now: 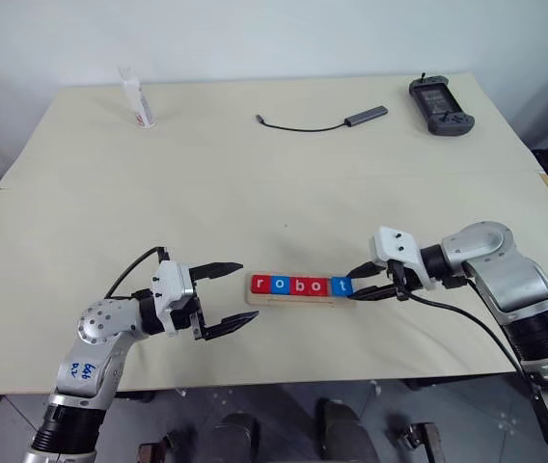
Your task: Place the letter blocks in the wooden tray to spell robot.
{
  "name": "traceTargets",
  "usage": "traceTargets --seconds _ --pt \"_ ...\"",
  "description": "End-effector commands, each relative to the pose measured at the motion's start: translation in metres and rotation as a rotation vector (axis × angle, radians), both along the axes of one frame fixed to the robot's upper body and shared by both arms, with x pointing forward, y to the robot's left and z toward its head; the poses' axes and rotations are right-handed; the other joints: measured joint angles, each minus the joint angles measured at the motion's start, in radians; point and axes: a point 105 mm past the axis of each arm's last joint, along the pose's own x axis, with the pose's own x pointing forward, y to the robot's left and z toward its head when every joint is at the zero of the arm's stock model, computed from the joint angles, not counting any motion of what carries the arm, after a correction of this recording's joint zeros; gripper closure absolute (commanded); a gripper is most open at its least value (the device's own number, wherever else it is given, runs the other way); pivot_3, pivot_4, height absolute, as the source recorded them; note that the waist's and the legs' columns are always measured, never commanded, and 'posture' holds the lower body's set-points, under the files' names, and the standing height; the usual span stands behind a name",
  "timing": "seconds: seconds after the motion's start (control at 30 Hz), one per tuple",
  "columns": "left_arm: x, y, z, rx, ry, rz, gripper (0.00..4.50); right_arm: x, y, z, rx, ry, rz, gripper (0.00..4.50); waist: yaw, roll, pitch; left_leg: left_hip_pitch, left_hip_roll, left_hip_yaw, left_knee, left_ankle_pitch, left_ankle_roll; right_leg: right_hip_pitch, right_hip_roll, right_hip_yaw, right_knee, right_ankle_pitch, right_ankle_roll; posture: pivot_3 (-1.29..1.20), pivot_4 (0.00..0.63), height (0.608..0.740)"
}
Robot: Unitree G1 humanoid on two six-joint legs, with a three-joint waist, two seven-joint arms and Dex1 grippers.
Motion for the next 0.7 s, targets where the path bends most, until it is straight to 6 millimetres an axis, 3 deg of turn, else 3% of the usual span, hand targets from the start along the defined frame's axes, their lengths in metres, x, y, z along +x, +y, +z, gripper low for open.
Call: traceTargets --seconds 0.03,0.3,0.43,0.47,0.57,0.7 --pt "-0.002 0.002 0.009 0.001 -0.051 0.008 0.0 0.006 0.0 0.004 -0.001 -0.036 -0.009 3.03 0.0 0.0 0.0 0.0 0.0 0.0 0.0 0.0 0.0 0.0 0.0 0.0 0.0 0.0 0.0 0.0 0.15 0.74" --pt "0.0 0.0 0.01 -0.002 -0.054 0.005 0.0 0.002 -0.002 0.015 0.048 -0.028 -0.031 0.31 0.0 0.0 0.0 0.0 0.0 0.0 0.0 0.0 0.0 0.0 0.0 0.0 0.0 0.0 0.0 0.0 0.15 0.74" --pt "0.001 0.0 0.01 -0.003 -0.055 0.003 0.0 0.0 -0.013 0.024 0.067 -0.034 -0.077 0.31 0.004 0.0 0.0 0.0 0.0 0.0 0.0 0.0 0.0 0.0 0.0 0.0 0.0 0.0 0.0 0.0 0.15 0.74" --pt "0.001 0.0 0.01 -0.003 -0.055 0.002 0.0 -0.002 -0.018 0.024 0.071 -0.032 -0.092 0.51 0.007 0.0 0.0 0.0 0.0 0.0 0.0 0.0 0.0 0.0 0.0 0.0 0.0 0.0 0.0 0.0 0.15 0.74" --pt "0.001 0.0 0.009 -0.002 -0.053 0.0 0.0 -0.008 -0.025 0.021 0.071 -0.016 -0.109 1.28 0.01 0.0 0.0 0.0 0.0 0.0 0.0 0.0 0.0 0.0 0.0 0.0 0.0 0.0 0.0 0.0 0.15 0.74" --pt "0.002 0.0 0.009 -0.001 -0.053 -0.002 0.0 -0.011 -0.025 0.016 0.063 -0.002 -0.117 2.73 0.009 0.0 0.0 0.0 0.0 0.0 0.0 0.0 0.0 0.0 0.0 0.0 0.0 0.0 0.0 0.0 0.15 0.74"
